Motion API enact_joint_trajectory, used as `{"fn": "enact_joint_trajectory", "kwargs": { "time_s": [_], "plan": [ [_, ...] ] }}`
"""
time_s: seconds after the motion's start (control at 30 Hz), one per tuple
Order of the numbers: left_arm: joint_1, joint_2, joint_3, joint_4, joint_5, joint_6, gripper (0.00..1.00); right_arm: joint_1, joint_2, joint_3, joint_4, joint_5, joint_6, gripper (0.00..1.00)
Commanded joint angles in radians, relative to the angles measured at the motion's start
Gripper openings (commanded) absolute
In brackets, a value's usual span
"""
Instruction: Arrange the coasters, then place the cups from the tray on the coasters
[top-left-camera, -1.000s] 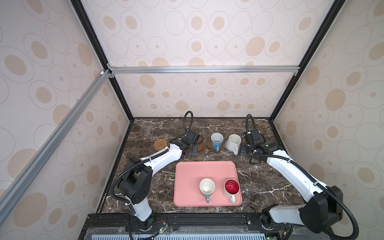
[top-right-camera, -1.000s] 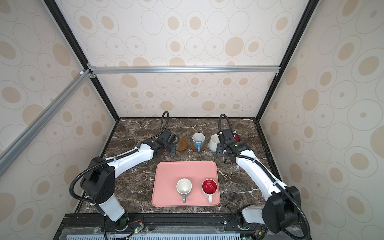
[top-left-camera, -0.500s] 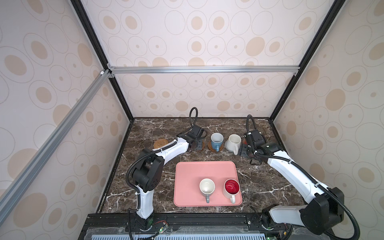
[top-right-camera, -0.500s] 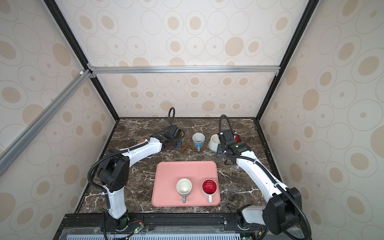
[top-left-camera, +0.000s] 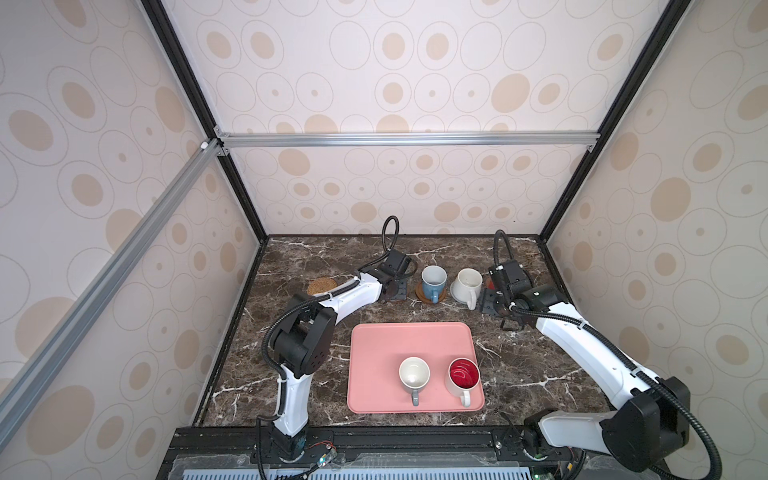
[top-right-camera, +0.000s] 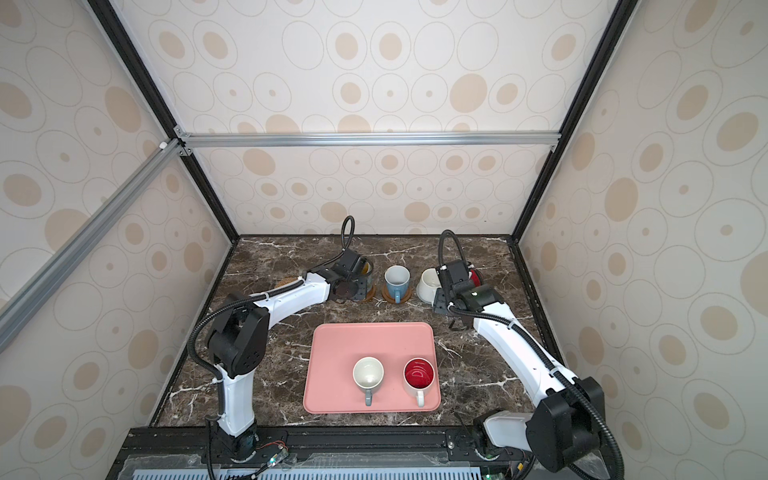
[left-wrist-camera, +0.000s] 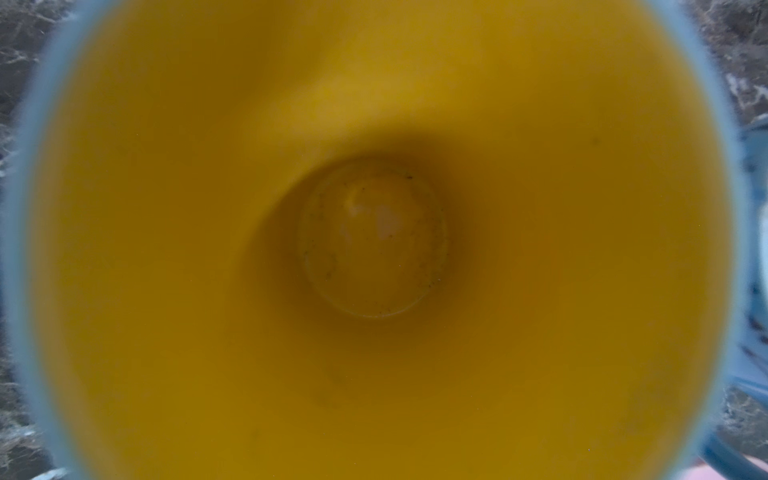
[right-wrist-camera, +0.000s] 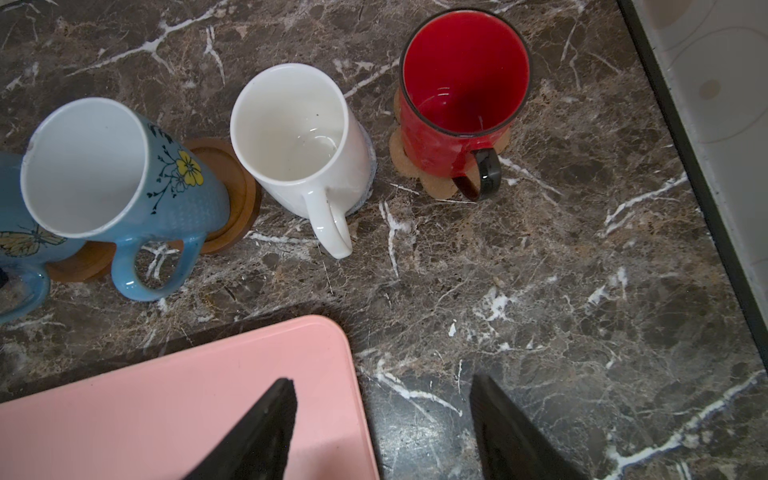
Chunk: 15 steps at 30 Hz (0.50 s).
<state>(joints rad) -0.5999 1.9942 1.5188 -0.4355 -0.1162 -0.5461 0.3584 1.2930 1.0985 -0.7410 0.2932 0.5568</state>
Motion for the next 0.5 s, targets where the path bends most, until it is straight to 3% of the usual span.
{"fn": "enact_joint_trajectory", "kwargs": {
  "time_s": [0.0, 0.47],
  "plan": [
    [0.008, -0.018, 0.076, 0.058, -0.025, -0.015, 0.15, -0.006, -0.023, -0.016, -0.023, 0.025, 0.008, 0.70],
    [0.008, -0.016, 0.061, 0.054, -0.025, -0.038, 0.15, -0.006, -0.018, -0.025, -0.012, 0.018, 0.009, 0.70]
  ]
}}
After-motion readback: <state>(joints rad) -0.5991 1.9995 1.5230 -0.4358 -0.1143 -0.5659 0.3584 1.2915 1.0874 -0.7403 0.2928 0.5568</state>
